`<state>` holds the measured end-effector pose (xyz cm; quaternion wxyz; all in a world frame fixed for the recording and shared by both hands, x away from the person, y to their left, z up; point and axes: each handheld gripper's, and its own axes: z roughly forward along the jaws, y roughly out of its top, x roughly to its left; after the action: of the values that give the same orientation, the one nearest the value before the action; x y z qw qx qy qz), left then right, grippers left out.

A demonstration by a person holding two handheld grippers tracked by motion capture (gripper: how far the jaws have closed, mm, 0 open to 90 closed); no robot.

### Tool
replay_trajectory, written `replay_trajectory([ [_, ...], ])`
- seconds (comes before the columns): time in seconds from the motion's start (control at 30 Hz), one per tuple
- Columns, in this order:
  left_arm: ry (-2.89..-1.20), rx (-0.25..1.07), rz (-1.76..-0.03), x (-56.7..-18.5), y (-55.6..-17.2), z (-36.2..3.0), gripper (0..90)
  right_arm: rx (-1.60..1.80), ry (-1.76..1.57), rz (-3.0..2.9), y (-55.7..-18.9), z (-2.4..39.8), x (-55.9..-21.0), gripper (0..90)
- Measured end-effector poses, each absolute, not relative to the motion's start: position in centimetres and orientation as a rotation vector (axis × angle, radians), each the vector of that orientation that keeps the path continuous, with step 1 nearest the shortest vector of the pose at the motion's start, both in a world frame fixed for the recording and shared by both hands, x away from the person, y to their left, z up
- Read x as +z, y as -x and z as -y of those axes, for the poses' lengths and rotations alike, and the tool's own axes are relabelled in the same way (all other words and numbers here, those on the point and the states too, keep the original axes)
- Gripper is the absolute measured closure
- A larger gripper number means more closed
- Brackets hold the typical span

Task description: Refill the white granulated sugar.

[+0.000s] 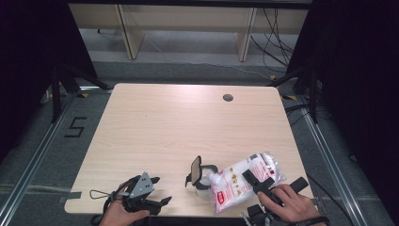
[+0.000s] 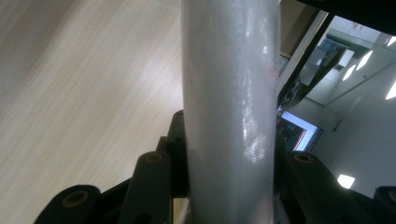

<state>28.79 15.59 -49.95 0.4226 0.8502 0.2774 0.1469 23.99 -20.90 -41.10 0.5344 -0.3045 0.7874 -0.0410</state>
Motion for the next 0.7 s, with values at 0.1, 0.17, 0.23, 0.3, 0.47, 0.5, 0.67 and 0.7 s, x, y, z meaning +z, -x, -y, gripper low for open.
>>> replay_trajectory([
  [0.1,-2.125,0.368,-0.671,-49.89,-28.85,-15.60,22.7,-0.099,0.726,-1.875,-23.99,20.90,-41.10,66.3],
  [0.17,-2.125,0.371,-0.670,-49.89,-28.85,-15.60,22.8,-0.099,0.726,-1.876,-23.98,20.90,-41.09,66.3],
  [0.23,-2.104,0.353,-0.705,-50.00,-28.68,-15.44,22.8,-0.098,0.725,-1.877,-23.98,20.91,-41.09,66.4],
  [0.3,-2.111,0.362,-0.685,-49.96,-28.78,-15.49,22.8,-0.098,0.725,-1.879,-23.99,20.91,-41.09,66.3],
  [0.47,-2.124,0.369,-0.671,-49.89,-28.85,-15.59,22.8,-0.099,0.726,-1.878,-23.98,20.92,-41.07,66.4],
  [0.5,-2.114,0.367,-0.677,-49.93,-28.82,-15.52,22.8,-0.100,0.723,-1.880,-23.97,20.92,-41.07,66.4],
  [0.67,-2.105,0.354,-0.702,-49.99,-28.70,-15.45,22.8,-0.128,0.779,-1.867,-24.14,20.91,-40.89,66.4],
  [0.7,-2.107,0.355,-0.699,-49.99,-28.71,-15.46,22.8,-0.126,0.778,-1.868,-24.15,20.91,-40.90,66.4],
])
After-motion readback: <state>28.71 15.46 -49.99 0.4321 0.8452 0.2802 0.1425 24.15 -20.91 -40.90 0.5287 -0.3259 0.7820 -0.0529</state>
